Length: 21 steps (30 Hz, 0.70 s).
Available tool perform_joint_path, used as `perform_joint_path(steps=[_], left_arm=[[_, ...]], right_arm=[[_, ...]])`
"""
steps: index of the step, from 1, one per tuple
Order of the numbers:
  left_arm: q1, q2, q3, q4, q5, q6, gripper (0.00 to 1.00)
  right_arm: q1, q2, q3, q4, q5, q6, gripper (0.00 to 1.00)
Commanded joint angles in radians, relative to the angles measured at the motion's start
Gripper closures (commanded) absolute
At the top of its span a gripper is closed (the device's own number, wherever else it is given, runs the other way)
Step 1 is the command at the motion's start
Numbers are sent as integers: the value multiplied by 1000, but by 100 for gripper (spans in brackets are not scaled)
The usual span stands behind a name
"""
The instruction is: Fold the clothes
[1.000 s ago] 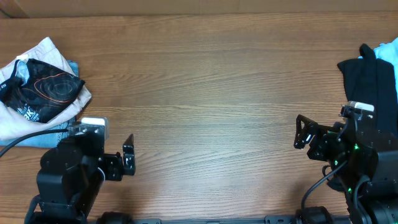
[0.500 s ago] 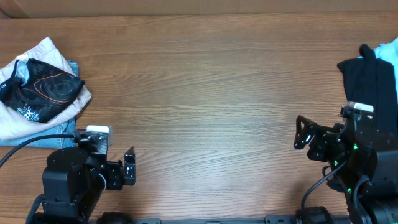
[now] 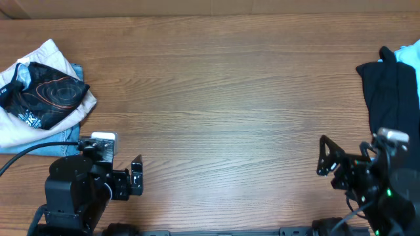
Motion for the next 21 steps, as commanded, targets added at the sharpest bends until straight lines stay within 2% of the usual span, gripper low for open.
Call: perform_joint_path(steps=[1, 6, 10, 13, 21], left_arm=[[-6, -1, -3, 0, -13, 27, 0], [-6, -1, -3, -3, -13, 27, 0], [-6, -1, -3, -3, -13, 27, 0], [-6, -1, -3, -3, -13, 27, 0], [-6, -1, -3, -3, -13, 27, 0]], right_arm=[[5, -104, -61, 31, 10, -5, 0], [5, -290, -245, 128, -21, -6, 0], [3, -426, -409, 277, -61, -41, 0], [2, -502, -539, 447, -97, -95, 0], [0, -499, -828, 943, -110, -113, 0]])
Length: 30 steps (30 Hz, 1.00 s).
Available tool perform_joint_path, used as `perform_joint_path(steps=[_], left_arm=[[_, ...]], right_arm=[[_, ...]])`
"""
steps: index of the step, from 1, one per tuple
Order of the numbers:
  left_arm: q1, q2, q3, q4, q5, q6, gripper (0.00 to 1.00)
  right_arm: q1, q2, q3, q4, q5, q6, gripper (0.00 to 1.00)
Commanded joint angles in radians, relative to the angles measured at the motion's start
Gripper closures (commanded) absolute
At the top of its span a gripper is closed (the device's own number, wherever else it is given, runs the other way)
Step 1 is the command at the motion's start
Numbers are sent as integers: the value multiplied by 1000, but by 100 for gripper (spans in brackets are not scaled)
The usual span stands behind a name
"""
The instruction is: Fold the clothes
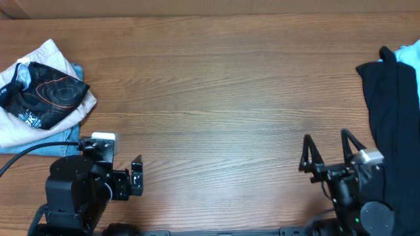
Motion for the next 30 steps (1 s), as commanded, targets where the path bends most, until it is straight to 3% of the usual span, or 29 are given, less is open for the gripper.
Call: perform_joint_path(steps=[1, 6, 14, 30], left_arm=[[-6, -1, 0, 0, -10, 26, 0], [-6, -1, 0, 0, -10, 26, 0], [-6, -1, 0, 0, -10, 26, 0], [-6, -1, 0, 0, -10, 26, 0]], right_arm=[[0, -8, -116, 154, -13, -39, 0], [-2, -8, -281, 391, -14, -50, 0], [-2, -9, -286, 146, -12, -46, 0], [-2, -2, -286, 156, -5, -46, 0]])
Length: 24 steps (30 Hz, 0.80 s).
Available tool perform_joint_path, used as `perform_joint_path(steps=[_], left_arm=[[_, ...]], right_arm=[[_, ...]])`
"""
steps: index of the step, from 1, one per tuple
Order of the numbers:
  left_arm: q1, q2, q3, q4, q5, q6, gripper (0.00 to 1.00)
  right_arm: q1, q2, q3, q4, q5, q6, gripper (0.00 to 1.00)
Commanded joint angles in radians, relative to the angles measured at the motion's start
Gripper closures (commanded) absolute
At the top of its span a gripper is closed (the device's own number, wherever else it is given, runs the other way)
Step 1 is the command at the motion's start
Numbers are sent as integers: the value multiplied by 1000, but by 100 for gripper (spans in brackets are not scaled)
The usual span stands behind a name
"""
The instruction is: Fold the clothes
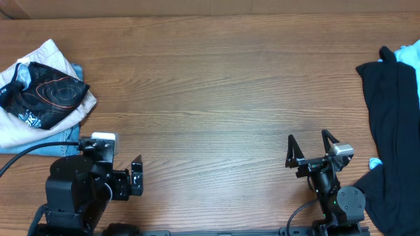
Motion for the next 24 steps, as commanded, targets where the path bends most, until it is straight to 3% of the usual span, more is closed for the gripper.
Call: perform_joint_path(steps=[1, 24], left_arm=[[-6, -1, 0, 1, -10, 26, 0], [-6, -70, -3, -18, -29, 35, 0]], right_arm=[[-2, -5, -10, 4, 9, -3, 0], [-2, -5, -10, 4, 9, -3, 0]])
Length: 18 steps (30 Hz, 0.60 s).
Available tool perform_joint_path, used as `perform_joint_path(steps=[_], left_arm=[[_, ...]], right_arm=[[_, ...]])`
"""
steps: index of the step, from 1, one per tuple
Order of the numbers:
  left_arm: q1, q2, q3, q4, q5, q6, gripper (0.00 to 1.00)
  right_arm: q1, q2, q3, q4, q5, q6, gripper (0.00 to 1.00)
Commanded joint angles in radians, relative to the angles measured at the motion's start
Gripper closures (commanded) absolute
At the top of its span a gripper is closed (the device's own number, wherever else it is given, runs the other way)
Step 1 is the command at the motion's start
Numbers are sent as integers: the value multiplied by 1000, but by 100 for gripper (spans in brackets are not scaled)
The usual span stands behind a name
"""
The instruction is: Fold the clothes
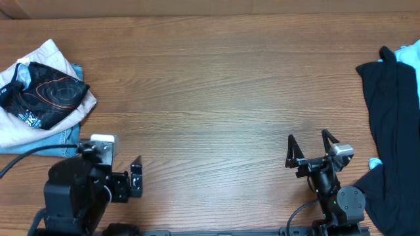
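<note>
A pile of clothes lies at the far left: a black printed garment on top of a white one, with blue denim under them. A black garment is spread along the right edge, with light blue cloth beside it. My left gripper is near the front edge, right of the pile, open with nothing in it. My right gripper stands open and empty just left of the black garment, touching no cloth.
The wooden table stretches between the two heaps. A black cable runs from the left arm's base across the denim. A small light blue corner shows at the black garment's left edge.
The left arm has shifted slightly toward the front edge. The right arm and both heaps of clothes stand as before.
The right gripper was first at the far right front, over the edge of the black garment. Then it was further left, and then further left again, clear of the cloth, where it has stayed. It has been open and empty throughout. The left arm barely moved.
</note>
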Motion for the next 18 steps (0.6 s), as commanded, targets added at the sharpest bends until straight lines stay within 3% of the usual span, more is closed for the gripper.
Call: perform_joint_path(steps=[1, 7, 18], left_arm=[[-6, -67, -7, -8, -34, 34, 0], [-6, -200, -126, 33, -35, 34, 0], [-3, -511, -657, 505, -11, 34, 0]], right_arm=[[-2, -5, -10, 3, 9, -4, 0], [-2, -5, -10, 3, 9, -4, 0], [-2, -5, -10, 3, 9, -4, 0]])
